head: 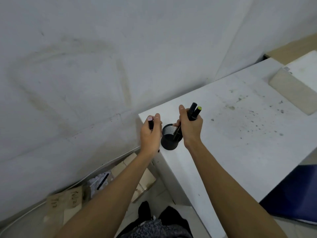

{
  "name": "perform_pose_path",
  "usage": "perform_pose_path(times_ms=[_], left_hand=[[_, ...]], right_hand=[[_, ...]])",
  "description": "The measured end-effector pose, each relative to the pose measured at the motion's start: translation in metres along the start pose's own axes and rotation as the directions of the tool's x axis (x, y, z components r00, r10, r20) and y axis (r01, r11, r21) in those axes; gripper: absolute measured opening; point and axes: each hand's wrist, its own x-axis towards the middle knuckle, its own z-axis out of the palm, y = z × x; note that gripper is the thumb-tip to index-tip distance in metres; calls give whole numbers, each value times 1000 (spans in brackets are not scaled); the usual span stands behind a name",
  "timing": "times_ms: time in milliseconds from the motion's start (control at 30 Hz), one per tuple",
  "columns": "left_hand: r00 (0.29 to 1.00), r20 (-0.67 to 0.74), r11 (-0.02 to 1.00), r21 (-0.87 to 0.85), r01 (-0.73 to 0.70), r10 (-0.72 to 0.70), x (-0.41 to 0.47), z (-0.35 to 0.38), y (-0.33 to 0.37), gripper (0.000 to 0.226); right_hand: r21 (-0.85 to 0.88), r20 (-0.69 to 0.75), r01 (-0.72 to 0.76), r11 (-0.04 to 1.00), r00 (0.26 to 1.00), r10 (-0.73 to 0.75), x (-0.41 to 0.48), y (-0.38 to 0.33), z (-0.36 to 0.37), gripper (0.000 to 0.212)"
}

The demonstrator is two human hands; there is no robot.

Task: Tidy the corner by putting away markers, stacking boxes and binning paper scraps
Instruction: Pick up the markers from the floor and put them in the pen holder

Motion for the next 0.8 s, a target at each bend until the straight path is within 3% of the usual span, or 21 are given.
perform_pose_path(times_ms=[367,600,800], left_hand=[[993,-118,1000,0,-19,19,41,35,-16,28],[990,-126,998,36,-59,63,51,63,-23,26],[989,-148,994,106,2,13,51,73,-46,16]], right_hand=[[-57,-11,-79,995,997,79,40,37,13,22],[-116,6,-18,993,1000,19,53,52,-1,4],[-122,65,21,992,998,-13,57,60,-6,9]])
